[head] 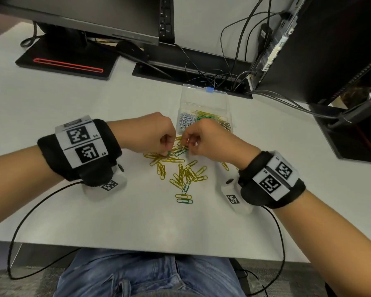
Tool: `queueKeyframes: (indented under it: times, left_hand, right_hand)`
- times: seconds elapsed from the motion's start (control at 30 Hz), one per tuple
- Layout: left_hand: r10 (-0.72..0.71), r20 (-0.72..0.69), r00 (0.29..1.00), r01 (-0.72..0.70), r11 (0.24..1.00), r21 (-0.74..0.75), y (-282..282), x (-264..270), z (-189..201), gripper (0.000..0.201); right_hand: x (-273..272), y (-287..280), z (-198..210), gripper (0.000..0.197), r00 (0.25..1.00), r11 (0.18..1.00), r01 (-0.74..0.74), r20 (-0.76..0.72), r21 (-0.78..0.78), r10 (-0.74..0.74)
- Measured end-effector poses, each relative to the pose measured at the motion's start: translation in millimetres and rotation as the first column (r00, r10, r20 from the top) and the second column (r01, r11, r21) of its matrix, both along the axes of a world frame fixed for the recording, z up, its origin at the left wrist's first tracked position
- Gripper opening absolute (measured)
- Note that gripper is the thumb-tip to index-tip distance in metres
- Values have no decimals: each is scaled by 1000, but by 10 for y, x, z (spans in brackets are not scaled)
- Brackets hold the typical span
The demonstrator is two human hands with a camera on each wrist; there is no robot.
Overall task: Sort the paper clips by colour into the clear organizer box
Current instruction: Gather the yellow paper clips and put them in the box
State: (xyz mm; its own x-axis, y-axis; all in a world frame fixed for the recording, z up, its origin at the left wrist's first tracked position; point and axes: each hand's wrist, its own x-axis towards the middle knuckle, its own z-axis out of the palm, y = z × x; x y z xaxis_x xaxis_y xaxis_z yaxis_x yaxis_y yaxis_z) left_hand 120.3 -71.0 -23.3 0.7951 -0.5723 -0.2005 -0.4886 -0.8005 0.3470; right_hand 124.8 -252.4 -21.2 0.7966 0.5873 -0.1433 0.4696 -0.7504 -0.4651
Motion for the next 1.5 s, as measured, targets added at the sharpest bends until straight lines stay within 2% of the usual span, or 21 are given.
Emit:
queueKeyframes:
  times: [0.2,0.4,0.5,0.6,0.73,0.9,1.03,1.13,1.27,1.37,1.43,1.5]
  left_hand:
    - [85,53,995,-83,996,-44,124,119,118,5]
    - [88,56,995,-84,993,-77,74,184,114,7]
    - [89,98,991,-74,986,-148,-22,275,120,9]
    - [115,102,988,-84,960,-268,-188,432,135,9]
    - [147,69,987,-114,930,-350,-444,697,109,11]
    - [164,54,985,-138,936,-324,-600,881,18,13]
    - [204,80,976,-172,940,-294,-529,890,-23,12]
    - [225,172,959,-175,949,-261,-428,818,23,8]
    - [128,199,972,-100,985,-142,-320,532,121,11]
    - [-44,50,998,47,997,-56,-315,195,129,16]
    - [-170,-62,983,169,985,-24,-355,-38,81,22]
    - [-246,-116,962,253,966,48,-409,-234,-2,26]
  right_hand:
    - [78,172,-127,25,998,987,-61,25,-152,65]
    - [64,167,-157,5,998,958,-24,56,-286,41]
    - [13,113,-148,21,999,941,-37,9,-336,42]
    - [-35,-16,-70,13,1000,955,-10,20,-295,17]
    - [46,-287,124,8,982,978,170,100,-124,-158]
    - [321,-458,235,9,928,947,322,204,-24,-310]
    - [543,-389,189,8,920,941,338,213,-14,-328]
    - [651,-326,117,2,933,949,313,203,-44,-298]
    - [580,-328,118,9,944,954,293,173,-57,-280]
    - [321,-328,156,11,976,976,187,133,-107,-173]
    - [140,-348,160,14,986,982,147,97,-121,-136]
    - [13,-376,146,15,989,984,142,65,-107,-136]
